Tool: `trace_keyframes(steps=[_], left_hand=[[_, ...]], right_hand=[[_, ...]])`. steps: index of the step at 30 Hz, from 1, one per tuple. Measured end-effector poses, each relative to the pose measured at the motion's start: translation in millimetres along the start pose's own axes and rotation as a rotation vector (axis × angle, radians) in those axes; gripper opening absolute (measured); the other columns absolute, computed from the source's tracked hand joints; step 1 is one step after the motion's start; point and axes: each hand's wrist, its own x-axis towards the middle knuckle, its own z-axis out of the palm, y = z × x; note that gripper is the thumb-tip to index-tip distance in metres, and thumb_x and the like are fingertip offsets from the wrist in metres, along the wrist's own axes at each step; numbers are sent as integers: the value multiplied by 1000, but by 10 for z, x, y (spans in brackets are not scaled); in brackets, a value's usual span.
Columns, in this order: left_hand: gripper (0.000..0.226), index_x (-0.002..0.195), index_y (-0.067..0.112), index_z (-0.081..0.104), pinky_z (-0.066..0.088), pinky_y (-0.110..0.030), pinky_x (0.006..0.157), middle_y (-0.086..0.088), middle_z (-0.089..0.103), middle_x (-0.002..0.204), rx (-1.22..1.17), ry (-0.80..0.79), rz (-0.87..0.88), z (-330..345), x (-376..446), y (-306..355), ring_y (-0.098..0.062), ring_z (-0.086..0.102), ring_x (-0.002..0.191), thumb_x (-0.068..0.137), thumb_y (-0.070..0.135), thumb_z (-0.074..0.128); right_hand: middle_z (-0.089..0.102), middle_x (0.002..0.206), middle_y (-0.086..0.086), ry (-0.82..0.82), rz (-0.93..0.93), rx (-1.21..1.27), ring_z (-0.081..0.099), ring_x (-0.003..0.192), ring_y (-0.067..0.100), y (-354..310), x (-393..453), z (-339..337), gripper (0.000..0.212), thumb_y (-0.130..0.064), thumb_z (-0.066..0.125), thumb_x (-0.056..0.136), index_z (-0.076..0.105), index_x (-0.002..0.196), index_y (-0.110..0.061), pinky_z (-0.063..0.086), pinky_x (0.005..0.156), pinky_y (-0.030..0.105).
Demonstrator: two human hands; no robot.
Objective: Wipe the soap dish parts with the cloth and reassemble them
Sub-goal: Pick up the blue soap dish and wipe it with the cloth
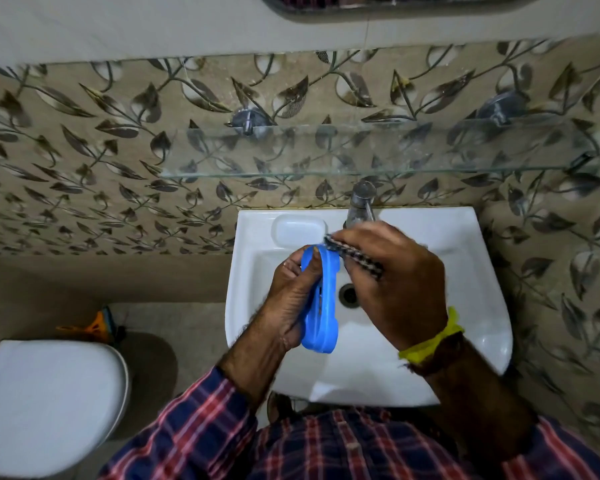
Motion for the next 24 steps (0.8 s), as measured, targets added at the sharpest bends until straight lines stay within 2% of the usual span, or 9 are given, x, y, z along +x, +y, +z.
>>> trace_keyframes(steps=[3,6,8,10,15,18,20,24], left_hand=[[12,88,14,66,45,-21,47,2,60,58,-33,49,65,-43,42,-62,-11,54,49,97,20,61],[13,103,7,65,54,-31,63,-9,66,81,-88,70,121,-94,96,-86,-23,62,73,97,19,63],[11,98,9,66,54,-33,67,-10,66,82,-113,77,134,-121,119,-65,-24,62,74,98,19,61],[16,88,12,66,54,-33,65,-6,66,74,-132,77,148,-145,122,-36,-20,63,67,100,16,56],[16,86,15,70,53,-31,66,-4,65,76,-125,111,164,-109,143,19,-19,61,72,97,25,62],[19,73,18,63,49,-28,60,2,60,60,-168,102,183,-100,162,133,-14,57,56,83,34,67],[22,74,17,61,50,-26,55,4,59,58,-155,106,193,-87,153,119,-11,57,53,75,37,71],[18,82,14,67,55,-31,64,-2,65,70,-211,130,176,-54,213,131,-18,63,65,90,30,66]], right_hand=[[72,99,-1,-114,-144,-170,69,73,30,-83,120,23,28,-14,57,76,73,99,-21,54,60,38],[71,93,1,-106,-163,-190,66,65,32,-127,135,40,28,-16,49,81,72,97,-17,52,54,38],[70,90,0,-113,-168,-257,64,60,29,-187,48,15,31,-14,48,79,73,98,-19,50,53,33],[69,88,-1,-128,-173,-285,63,58,28,-273,-62,-1,34,-13,48,76,73,98,-20,47,51,31],[71,91,-2,-47,-88,-196,66,65,29,-226,158,89,30,-13,54,78,73,99,-23,47,53,30],[71,90,-3,-116,-142,-225,65,61,28,-265,-37,51,33,-8,59,74,73,99,-24,48,51,30],[71,89,-3,-113,-134,-229,65,61,29,-266,-63,39,35,-6,61,71,74,99,-24,49,51,31],[71,88,1,-93,-138,-234,65,62,32,-210,160,100,29,-9,60,75,73,97,-23,49,52,35]])
